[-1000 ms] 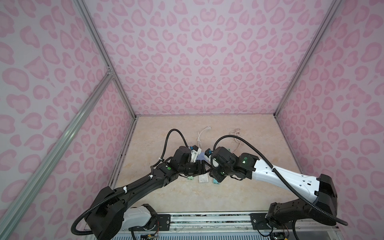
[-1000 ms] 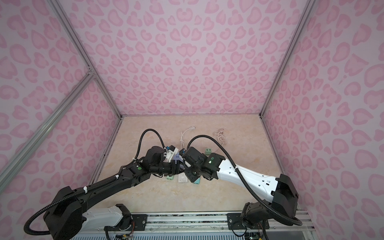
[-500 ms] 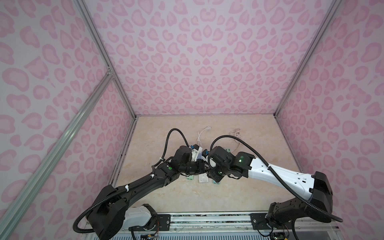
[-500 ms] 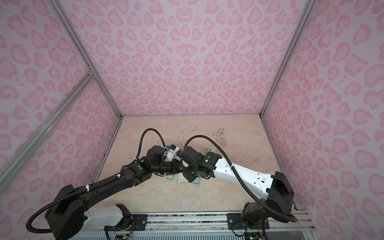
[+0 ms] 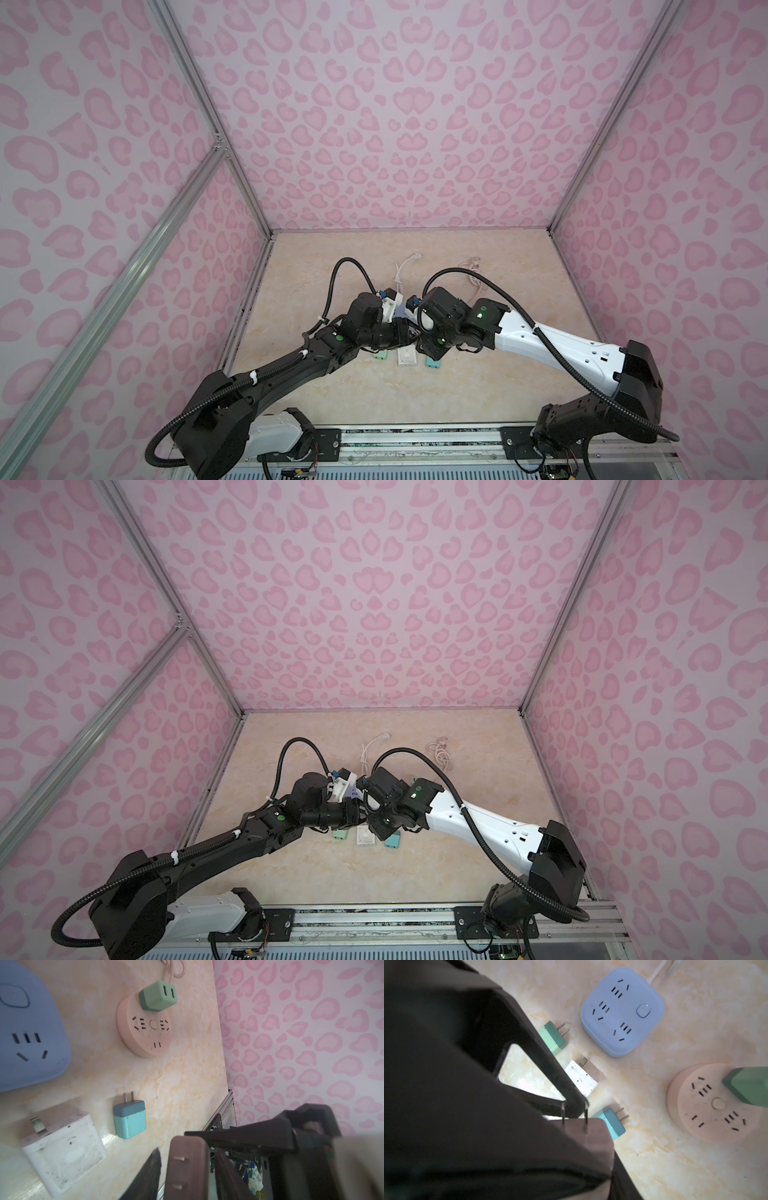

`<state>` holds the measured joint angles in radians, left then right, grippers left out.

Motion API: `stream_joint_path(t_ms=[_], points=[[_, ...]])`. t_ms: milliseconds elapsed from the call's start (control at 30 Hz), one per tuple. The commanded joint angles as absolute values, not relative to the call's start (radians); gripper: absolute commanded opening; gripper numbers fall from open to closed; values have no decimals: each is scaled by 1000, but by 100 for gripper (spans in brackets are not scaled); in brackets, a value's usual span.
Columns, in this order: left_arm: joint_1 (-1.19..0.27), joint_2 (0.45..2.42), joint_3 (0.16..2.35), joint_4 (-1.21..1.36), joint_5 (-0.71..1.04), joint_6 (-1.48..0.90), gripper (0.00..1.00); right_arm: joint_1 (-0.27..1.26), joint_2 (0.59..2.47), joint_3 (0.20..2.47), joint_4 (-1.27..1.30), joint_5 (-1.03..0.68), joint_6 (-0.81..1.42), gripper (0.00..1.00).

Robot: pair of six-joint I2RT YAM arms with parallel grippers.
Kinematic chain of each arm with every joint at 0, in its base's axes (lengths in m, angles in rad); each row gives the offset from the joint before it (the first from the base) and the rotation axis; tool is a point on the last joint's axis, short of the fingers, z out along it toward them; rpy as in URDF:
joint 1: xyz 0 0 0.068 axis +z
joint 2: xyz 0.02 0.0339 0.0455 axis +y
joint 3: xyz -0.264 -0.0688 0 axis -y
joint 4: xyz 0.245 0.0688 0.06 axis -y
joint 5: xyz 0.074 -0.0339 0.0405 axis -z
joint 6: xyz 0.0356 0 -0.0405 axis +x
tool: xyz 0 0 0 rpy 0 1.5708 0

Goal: Insert the plug

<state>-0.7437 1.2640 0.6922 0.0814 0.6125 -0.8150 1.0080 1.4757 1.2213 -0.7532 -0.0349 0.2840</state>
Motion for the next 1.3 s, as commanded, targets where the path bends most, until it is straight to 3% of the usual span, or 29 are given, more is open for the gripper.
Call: stream_joint_path(t_ms=[0,200,400,533,600,633,900,1033,1100,1267], points=[[-751,1261,689,110,677,-802,45,1003,1473,1220,-664,-22,298,6],[-752,1273,683,144,699,-814,37,988,1460,1211,-651,-44,300,6],[-754,1270,680,152,718,-810,37,967,1448,1206,-634,-85,288,6],[-754,1272,679,152,714,-810,23,962,1454,1215,-640,-94,282,6],[-756,1274,682,147,705,-809,5,962,1456,1214,-638,-95,282,7],[-755,1274,683,144,698,-809,3,962,1458,1214,-635,-97,284,9],[-755,1290,678,168,665,-838,3,960,1475,1213,-613,-108,295,17],[-755,1293,675,193,654,-866,3,955,1476,1206,-600,-113,295,31],[-755,1296,678,207,648,-885,3,951,1479,1207,-597,-111,296,49],[-754,1284,677,243,627,-935,3,941,1447,1195,-586,-97,300,73]])
